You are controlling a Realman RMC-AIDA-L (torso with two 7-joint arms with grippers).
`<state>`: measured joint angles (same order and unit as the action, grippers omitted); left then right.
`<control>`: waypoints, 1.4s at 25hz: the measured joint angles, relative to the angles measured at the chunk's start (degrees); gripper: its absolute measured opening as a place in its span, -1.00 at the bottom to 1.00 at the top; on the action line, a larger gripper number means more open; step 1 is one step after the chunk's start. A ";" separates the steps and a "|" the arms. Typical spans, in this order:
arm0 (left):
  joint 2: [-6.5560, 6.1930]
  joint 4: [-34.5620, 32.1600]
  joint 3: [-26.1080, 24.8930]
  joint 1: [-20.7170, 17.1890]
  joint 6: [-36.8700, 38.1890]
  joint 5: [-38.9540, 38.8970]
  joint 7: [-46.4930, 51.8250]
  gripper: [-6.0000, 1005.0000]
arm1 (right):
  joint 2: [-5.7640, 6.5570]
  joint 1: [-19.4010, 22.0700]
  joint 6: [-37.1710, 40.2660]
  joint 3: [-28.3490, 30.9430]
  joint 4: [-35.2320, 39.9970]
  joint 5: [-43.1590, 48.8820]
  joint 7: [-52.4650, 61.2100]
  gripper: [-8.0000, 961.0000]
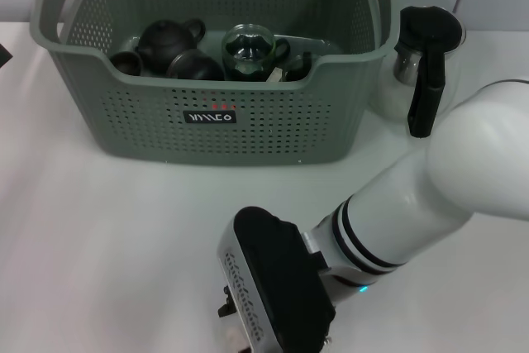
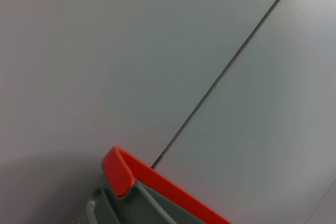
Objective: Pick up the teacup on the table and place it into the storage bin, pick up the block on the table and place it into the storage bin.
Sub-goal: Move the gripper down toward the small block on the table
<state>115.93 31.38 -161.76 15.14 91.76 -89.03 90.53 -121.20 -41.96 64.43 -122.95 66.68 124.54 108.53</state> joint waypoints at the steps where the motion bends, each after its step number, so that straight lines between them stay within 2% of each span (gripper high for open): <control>1: 0.00 0.00 0.01 0.02 0.00 0.00 0.00 0.83 | 0.00 -0.10 0.01 0.04 -0.02 0.00 0.23 0.56; 7: 0.00 0.00 0.05 0.06 0.00 0.00 0.00 0.83 | 0.10 -0.38 0.35 0.02 -0.12 0.00 0.74 0.12; 25: 0.00 0.00 0.04 0.15 0.00 0.00 0.00 0.83 | 0.33 -0.41 0.61 0.69 0.39 0.08 3.17 -0.85; 31: 0.00 0.00 0.04 0.09 0.00 0.00 0.00 0.83 | 0.31 -1.33 0.48 1.59 0.46 0.03 8.86 -0.83; 35: 0.00 0.00 0.04 0.07 -0.05 0.00 0.00 0.83 | 0.30 -2.42 0.49 1.35 0.33 0.38 13.46 -0.71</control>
<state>115.93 31.38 -161.72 15.22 91.71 -89.03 90.53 -120.90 -44.37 64.92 -121.60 67.00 124.92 122.00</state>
